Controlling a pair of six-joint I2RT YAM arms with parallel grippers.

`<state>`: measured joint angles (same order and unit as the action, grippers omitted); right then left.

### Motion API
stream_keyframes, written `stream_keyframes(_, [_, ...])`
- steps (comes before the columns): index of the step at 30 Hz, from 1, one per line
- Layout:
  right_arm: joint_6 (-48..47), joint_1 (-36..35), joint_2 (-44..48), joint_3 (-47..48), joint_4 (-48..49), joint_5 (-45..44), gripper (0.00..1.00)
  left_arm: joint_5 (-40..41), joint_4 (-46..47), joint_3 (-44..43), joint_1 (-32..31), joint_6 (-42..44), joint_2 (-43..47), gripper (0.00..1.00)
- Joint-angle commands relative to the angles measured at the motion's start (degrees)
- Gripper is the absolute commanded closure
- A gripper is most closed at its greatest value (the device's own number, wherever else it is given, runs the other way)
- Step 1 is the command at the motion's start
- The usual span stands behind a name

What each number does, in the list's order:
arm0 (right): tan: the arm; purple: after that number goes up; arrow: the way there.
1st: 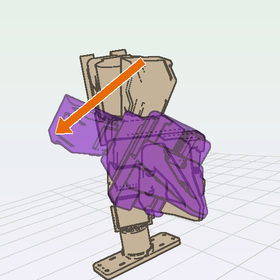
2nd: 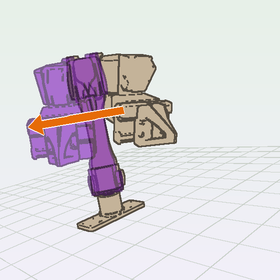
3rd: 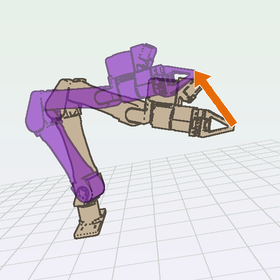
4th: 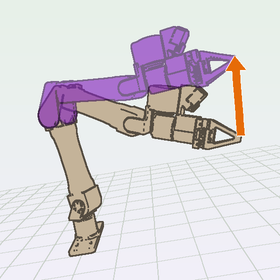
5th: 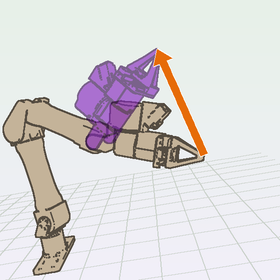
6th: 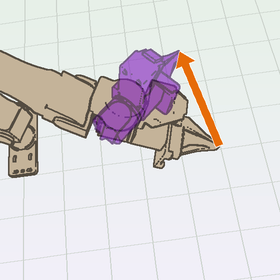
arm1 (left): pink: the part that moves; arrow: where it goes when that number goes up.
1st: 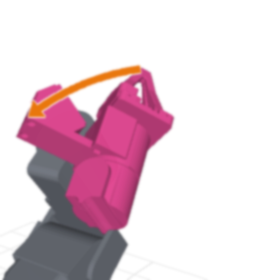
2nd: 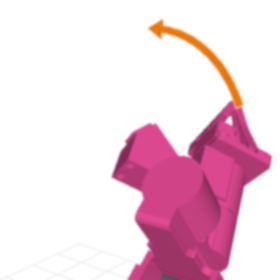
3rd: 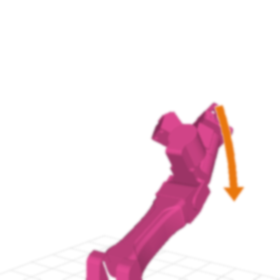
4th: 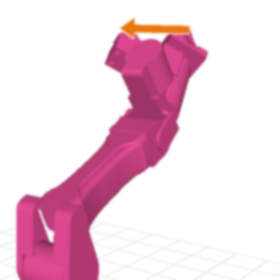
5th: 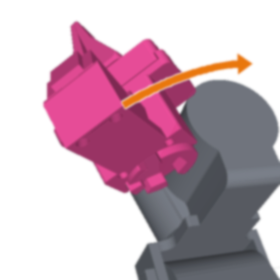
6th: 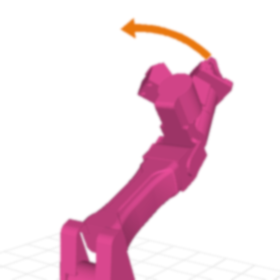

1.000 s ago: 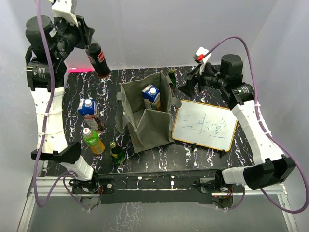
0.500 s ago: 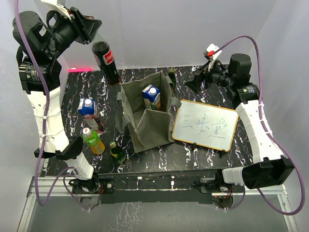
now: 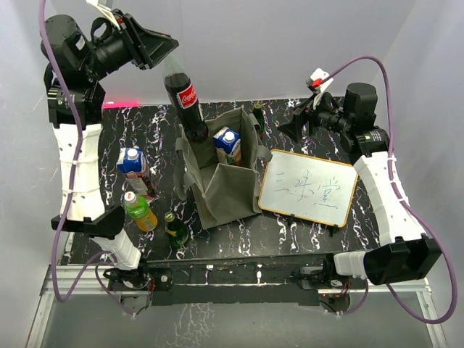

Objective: Place the beverage into the canvas bag

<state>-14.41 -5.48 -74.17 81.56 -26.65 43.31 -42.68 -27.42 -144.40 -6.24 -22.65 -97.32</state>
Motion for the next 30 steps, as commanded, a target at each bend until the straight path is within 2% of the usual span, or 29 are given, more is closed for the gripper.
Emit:
stream_keyframes(1, [0.6,0.3,2.3,0.3,3.0,1.0,0.15,-0.9,13.2,2.4,0.1,-4.4,5.3,1.00])
stream_keyframes(6, [1.1,0.7,1.9,0.0,3.6,1.6,0.15,-4.0,16.8,9.1,-0.2,-8.9,6.6,1.00])
stream_keyframes(11, [1.6,1.0,2.2,-0.9,4.3,2.2,0.15,-4.2,15.9,12.5,-1.2,-6.8,8.1,1.00])
stream_keyframes(21, [1.5,1.0,2.5,-2.4,4.3,2.5,0.15,-4.9,10.1,18.1,-5.4,5.9,10.5,1.00])
stream_keyframes(30, [1.1,1.0,2.5,-3.4,4.5,2.5,0.15,-9.0,8.7,21.9,-6.4,12.3,11.8,1.00])
